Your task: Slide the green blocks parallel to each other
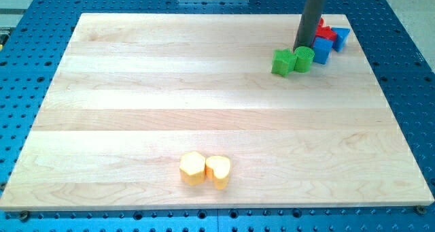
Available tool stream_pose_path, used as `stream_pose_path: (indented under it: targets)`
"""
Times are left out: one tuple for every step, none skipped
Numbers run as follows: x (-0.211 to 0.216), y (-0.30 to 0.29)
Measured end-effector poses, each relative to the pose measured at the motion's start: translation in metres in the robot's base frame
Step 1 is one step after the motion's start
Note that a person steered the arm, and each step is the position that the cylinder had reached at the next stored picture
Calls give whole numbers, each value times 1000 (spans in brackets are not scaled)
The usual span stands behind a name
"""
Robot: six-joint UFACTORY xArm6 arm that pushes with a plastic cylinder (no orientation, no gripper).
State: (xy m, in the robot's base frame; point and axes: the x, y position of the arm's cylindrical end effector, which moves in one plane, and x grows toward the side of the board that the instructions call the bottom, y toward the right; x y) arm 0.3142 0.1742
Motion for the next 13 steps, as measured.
stream_pose_path:
  targets:
    - [23, -2]
    - [26, -2]
    - [23, -2]
    - [2, -7]
    - [10, -35]
    - [39, -57]
    - [46, -61]
    - [41, -57]
    - [21, -30]
    - [38, -16]
    - [52, -16]
    - [60, -15]
    - [41, -14]
